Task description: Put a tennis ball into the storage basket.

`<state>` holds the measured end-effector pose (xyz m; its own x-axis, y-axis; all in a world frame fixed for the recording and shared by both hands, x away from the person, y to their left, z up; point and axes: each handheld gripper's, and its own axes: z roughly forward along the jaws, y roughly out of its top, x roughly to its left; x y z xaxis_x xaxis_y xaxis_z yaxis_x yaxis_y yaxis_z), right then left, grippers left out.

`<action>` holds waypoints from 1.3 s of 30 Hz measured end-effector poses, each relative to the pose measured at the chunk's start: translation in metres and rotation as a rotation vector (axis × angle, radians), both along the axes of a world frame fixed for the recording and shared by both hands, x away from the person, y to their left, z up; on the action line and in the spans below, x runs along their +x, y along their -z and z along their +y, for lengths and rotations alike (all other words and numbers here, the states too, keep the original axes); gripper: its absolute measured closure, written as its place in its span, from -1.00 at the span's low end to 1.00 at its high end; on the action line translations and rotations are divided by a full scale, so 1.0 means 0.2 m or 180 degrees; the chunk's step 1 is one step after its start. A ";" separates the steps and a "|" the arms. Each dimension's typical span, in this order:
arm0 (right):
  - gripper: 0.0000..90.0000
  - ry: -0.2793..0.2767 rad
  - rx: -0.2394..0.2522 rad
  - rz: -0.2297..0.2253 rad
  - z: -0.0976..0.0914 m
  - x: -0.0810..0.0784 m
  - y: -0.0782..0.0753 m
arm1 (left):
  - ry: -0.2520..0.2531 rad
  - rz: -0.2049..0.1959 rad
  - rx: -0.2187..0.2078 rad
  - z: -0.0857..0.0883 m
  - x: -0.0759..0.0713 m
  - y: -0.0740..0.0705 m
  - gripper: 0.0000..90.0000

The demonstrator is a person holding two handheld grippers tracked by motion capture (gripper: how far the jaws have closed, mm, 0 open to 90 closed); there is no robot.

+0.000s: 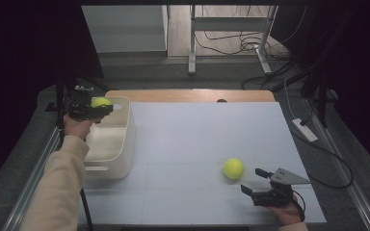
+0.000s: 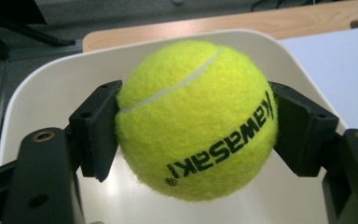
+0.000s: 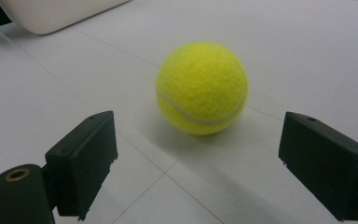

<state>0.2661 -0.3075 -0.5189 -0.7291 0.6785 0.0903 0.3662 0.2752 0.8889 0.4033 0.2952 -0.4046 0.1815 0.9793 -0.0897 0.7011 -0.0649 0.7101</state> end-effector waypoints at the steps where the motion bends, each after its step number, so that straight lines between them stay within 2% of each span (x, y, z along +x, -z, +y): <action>1: -0.75 -0.0008 0.0003 0.0003 0.00 0.00 0.00 | -0.0007 0.0015 0.0013 0.00 0.00 0.00 -0.42; 6: -0.75 -0.0004 0.0013 0.0006 0.00 0.00 0.00 | -0.0015 0.0037 0.0047 0.00 0.01 0.00 -0.43; 14: -0.75 -0.0006 0.0007 0.0004 0.00 0.00 0.00 | -0.0072 -0.0016 0.0039 0.01 0.00 -0.01 -0.45; 17: -0.75 -0.0008 0.0003 0.0008 0.00 0.00 0.00 | -0.0106 -0.0123 -0.0151 0.01 -0.02 -0.03 -0.64; 20: -0.75 -0.0004 0.0005 0.0008 0.00 0.00 0.00 | -0.0031 -0.0211 -0.0145 -0.01 -0.04 -0.06 -0.72; 25: -0.75 0.0000 0.0004 0.0000 0.00 0.00 0.00 | 0.0079 -0.0346 -0.0277 -0.03 -0.06 -0.09 -0.75; 35: -0.75 0.0002 0.0008 -0.0002 0.00 0.00 0.00 | 0.0283 -0.0467 -0.0409 -0.08 -0.11 -0.13 -0.73; 39: -0.75 0.0006 0.0020 0.0002 0.00 0.00 0.00 | 0.0402 -0.0538 -0.0545 -0.09 -0.14 -0.14 -0.73</action>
<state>0.2659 -0.3076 -0.5184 -0.7277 0.6793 0.0951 0.3673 0.2688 0.8904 0.3746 0.2762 -0.3767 0.3277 0.9211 -0.2102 0.5656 -0.0131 0.8246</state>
